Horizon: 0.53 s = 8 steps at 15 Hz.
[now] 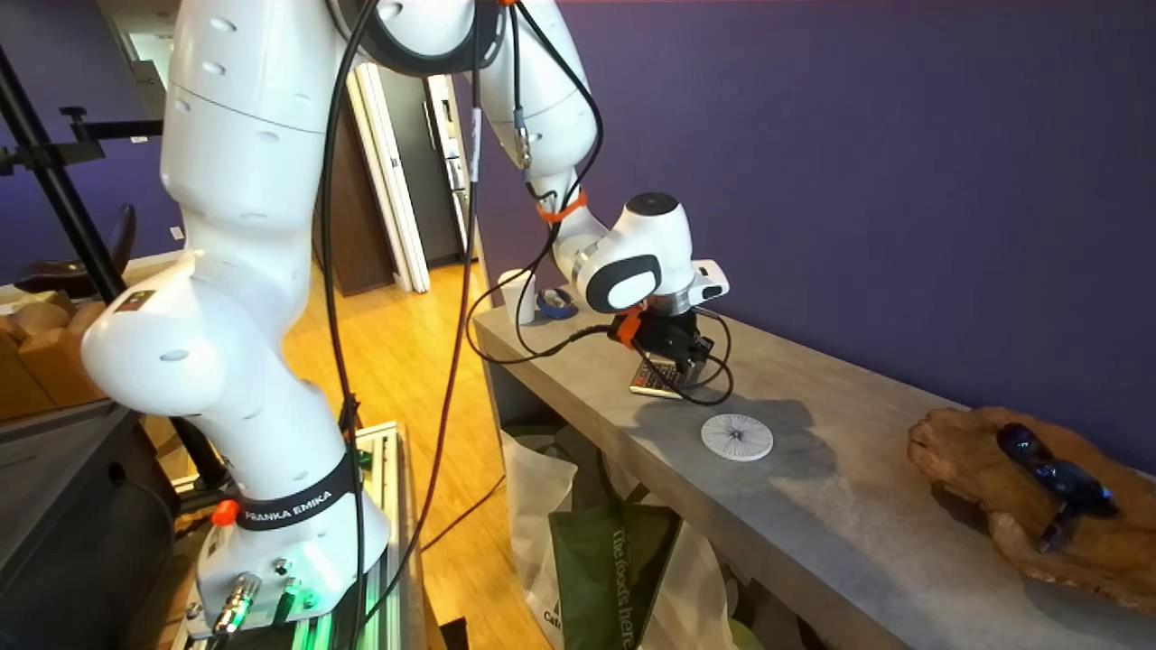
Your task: Press two keys on the calculator
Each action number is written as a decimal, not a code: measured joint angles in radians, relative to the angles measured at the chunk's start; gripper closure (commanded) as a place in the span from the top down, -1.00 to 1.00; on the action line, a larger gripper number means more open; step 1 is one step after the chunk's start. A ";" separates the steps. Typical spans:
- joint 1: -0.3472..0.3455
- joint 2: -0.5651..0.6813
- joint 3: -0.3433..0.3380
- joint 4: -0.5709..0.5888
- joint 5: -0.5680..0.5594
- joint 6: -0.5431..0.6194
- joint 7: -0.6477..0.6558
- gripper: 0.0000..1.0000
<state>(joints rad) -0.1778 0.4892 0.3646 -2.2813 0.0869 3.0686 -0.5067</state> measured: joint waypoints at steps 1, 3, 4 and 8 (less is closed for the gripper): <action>-0.001 0.004 0.001 0.003 -0.010 0.000 0.004 -1.00; -0.002 0.010 -0.001 0.009 -0.026 0.001 0.013 -1.00; -0.002 0.013 -0.001 0.010 -0.033 0.001 0.017 -1.00; -0.002 0.023 -0.006 0.012 -0.055 0.000 0.031 -1.00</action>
<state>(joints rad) -0.1798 0.5120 0.3583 -2.2691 0.0322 3.0690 -0.4755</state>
